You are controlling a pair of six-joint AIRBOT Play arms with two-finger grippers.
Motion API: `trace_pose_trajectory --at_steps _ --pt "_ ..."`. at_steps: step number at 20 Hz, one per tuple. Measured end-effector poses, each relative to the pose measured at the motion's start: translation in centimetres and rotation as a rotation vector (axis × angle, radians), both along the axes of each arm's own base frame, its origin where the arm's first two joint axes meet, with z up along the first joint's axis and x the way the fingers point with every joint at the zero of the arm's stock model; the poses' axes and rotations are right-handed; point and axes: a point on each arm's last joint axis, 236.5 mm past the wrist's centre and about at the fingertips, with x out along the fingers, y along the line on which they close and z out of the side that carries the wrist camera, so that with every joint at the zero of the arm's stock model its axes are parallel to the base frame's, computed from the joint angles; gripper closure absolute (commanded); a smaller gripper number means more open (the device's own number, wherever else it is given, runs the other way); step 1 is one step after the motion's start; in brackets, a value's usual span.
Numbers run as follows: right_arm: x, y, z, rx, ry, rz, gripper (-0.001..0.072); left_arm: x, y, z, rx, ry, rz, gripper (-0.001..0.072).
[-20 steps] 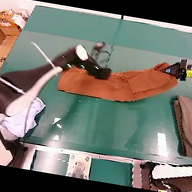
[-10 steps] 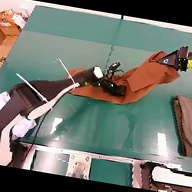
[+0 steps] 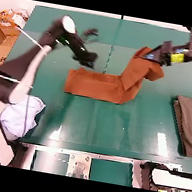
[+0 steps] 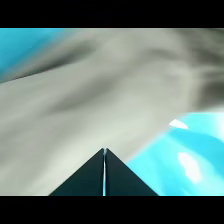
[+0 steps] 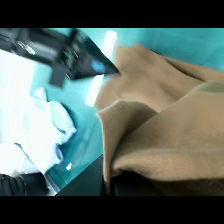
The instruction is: Fold the shirts.
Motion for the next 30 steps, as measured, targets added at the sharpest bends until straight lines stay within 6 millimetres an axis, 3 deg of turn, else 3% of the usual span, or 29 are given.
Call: trace_pose_trajectory --at_steps 2,4,5,6,7,8,10,11,12,15,17,19,20,22,24,25,27,30 --pt "0.6 4.5 -0.9 0.018 -0.01 0.023 0.069 1.1 6.0 2.1 0.089 -0.036 0.101 0.0688" --pt "1.1 10.1 -3.0 0.042 -0.004 0.051 0.0689 1.3 10.0 4.2 0.131 -0.061 0.173 0.0688" --pt "1.2 13.4 -4.4 0.059 0.004 0.062 0.0633 1.5 11.8 5.2 0.144 -0.08 0.207 0.0688" --pt "1.2 16.6 -5.9 0.083 0.012 0.064 0.0368 1.6 13.4 5.9 0.161 -0.093 0.236 0.0688" --pt "1.3 20.2 -7.5 0.116 0.014 0.057 0.0209 1.6 14.6 6.4 0.172 -0.1 0.254 0.0688" --pt "1.3 23.2 -8.9 0.149 0.022 0.041 0.0207 1.5 15.3 6.8 0.176 -0.105 0.263 0.0687" --pt "1.1 27.6 -11.4 0.204 0.061 0.003 0.0235 1.2 16.4 7.4 0.188 -0.11 0.27 0.0688" --pt "1.2 28.6 -12.2 0.218 0.076 -0.01 0.0398 1.0 17.0 7.4 0.2 -0.108 0.27 0.0688" --pt "1.0 29.1 -12.8 0.227 0.093 -0.006 0.0691 0.9 17.3 7.5 0.205 -0.106 0.266 0.0688" --pt "1.8 26.9 -13.1 0.251 0.128 0.035 0.069 0.7 17.6 7.7 0.211 -0.111 0.255 0.0688" --pt "2.8 23.5 -12.6 0.269 0.16 0.058 0.069 0.9 17.8 7.8 0.213 -0.121 0.257 0.0688" --pt "4.2 18.5 -12.1 0.284 0.185 0.032 0.0689 1.0 17.8 7.8 0.213 -0.128 0.257 0.0687" --pt "4.9 15.5 -12.2 0.281 0.193 -0.002 0.0649 1.0 17.9 7.8 0.212 -0.13 0.258 0.0688" --pt "5.3 9.6 -13.2 0.247 0.197 -0.079 0.0493 1.1 17.9 7.9 0.213 -0.133 0.257 0.0688" --pt "5.0 4.2 -14.9 0.206 0.189 -0.147 0.0106 1.2 17.9 7.9 0.213 -0.138 0.259 0.0688" --pt "4.6 1.9 -16.0 0.187 0.191 -0.177 0.0106 1.3 17.9 7.9 0.212 -0.142 0.26 0.0688" --pt "3.6 -0.8 -18.2 0.164 0.211 -0.205 0.0106 1.3 17.9 7.9 0.212 -0.143 0.26 0.0688" --pt "2.7 -2.0 -20.9 0.137 0.232 -0.219 0.0106 1.4 17.9 8.0 0.209 -0.146 0.261 0.0688"
